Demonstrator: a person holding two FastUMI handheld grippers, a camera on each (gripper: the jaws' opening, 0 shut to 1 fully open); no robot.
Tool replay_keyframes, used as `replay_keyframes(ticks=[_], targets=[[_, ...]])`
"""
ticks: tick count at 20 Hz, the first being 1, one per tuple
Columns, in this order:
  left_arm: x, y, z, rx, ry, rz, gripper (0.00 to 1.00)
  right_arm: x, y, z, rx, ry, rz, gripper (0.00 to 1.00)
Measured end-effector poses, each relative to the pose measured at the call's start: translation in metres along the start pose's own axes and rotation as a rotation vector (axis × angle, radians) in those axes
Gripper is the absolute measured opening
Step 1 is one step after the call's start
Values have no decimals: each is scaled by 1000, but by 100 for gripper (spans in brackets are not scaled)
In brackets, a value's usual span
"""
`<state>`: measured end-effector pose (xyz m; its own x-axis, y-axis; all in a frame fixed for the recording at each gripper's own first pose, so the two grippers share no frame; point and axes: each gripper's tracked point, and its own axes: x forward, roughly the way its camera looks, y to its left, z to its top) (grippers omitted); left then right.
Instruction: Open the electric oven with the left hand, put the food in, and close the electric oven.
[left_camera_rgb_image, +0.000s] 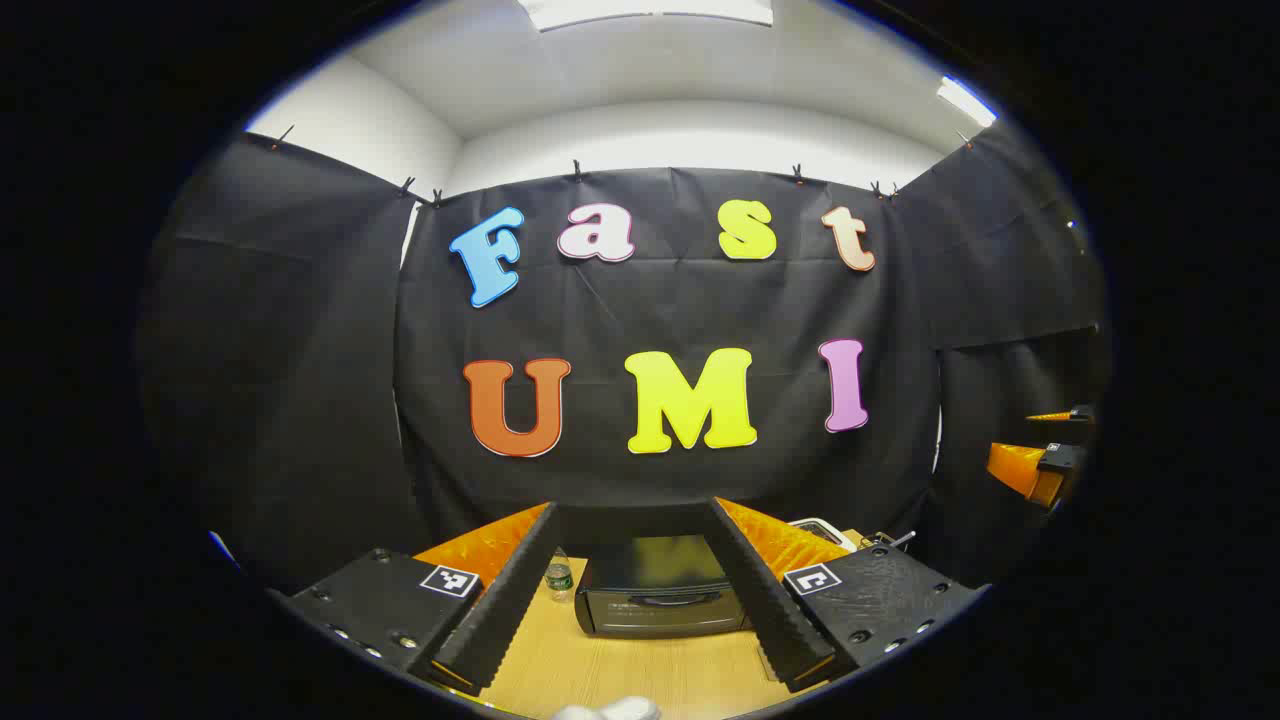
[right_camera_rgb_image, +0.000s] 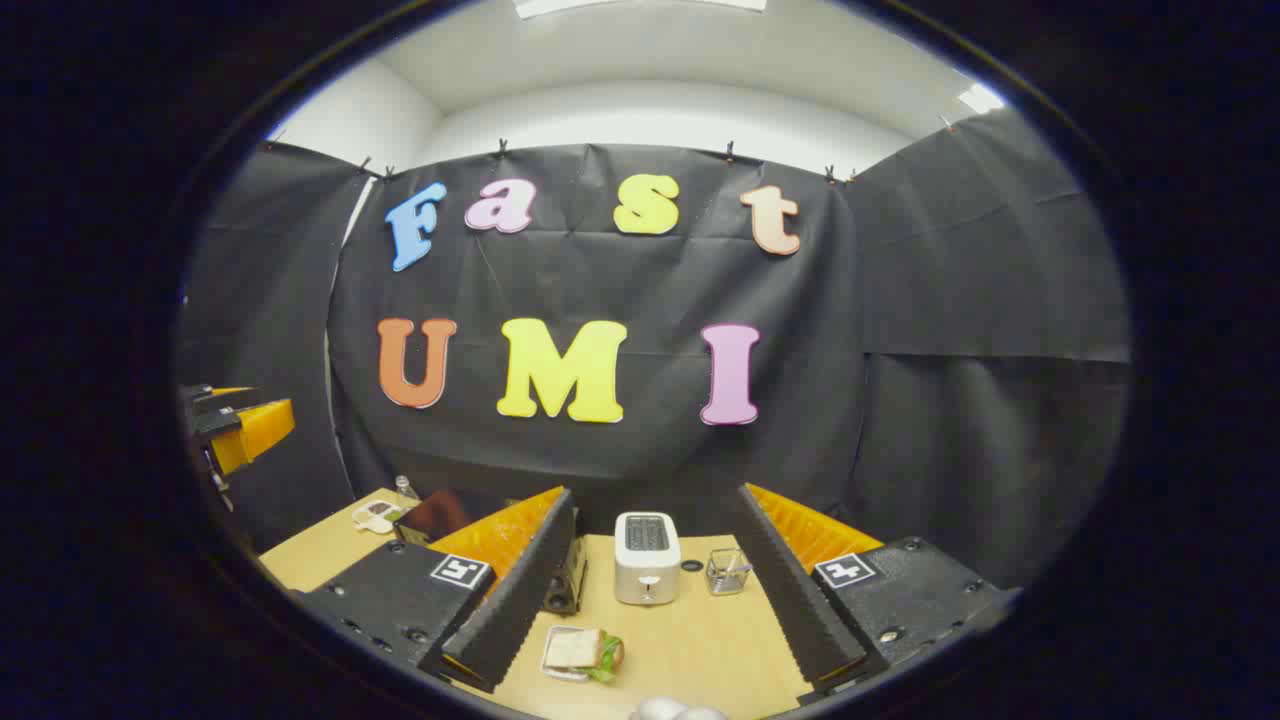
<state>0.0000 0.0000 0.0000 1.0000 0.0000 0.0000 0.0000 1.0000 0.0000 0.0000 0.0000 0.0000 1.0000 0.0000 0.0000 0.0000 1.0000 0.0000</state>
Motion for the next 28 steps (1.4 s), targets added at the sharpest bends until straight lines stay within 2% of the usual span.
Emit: replay_keyframes(ticks=[3, 4, 5, 7, 8, 9, 11, 12, 13, 15, 16, 18, 19, 24, 25, 26, 27, 28], targets=[[3, 2, 0, 6, -7, 8, 95, 1, -2, 2, -6, -7, -4, 100], [4, 2, -1, 5, -3, 6, 95, 1, -2, 2, -7, -9, -4, 95], [5, 1, -3, 4, 2, 4, 95, 1, -3, 2, -10, -10, -6, 100], [5, 2, -2, 6, 1, 4, 95, 2, -3, 1, -13, -10, -10, 100], [5, 2, -2, 5, 2, 3, 95, 2, -3, 2, -11, -11, -9, 95], [5, 2, -2, 4, 0, 3, 95, 1, -2, 1, -9, -10, -6, 100], [6, 3, -2, 5, -1, 3, 95, 2, -2, -2, -4, -3, -5, 100], [7, 3, -3, 6, 1, 3, 95, 2, -1, -2, 1, -1, -3, 95], [7, 4, -4, 6, 2, 4, 95, 2, -1, -4, 3, 1, -3, 100], [12, 4, -9, 3, 9, 5, 95, 2, -3, -4, -1, 3, -9, 100], [15, 3, -12, 1, 10, 6, 95, 2, -5, -4, -5, 4, -13, 95], [24, 1, -22, -7, 19, 7, 95, 1, -7, -3, -8, 8, -16, 95], [30, -2, -27, -17, 25, 5, 95, 0, -9, -2, -6, 6, -15, 100], [69, -18, -62, -53, 60, -11, 95, -9, -33, 8, -47, -4, -62, 100], [76, -20, -69, -65, 66, -11, 95, -11, -40, 9, -53, -5, -76, 95], [86, -24, -73, -71, 59, -15, 95, -13, -47, 9, -56, -1, -88, 95], [96, -29, -81, -72, 57, -21, 95, -16, -53, 9, -53, -3, -100, 100], [104, -34, -89, -66, 60, -27, 95, -20, -58, 10, -47, -2, -111, 100]])
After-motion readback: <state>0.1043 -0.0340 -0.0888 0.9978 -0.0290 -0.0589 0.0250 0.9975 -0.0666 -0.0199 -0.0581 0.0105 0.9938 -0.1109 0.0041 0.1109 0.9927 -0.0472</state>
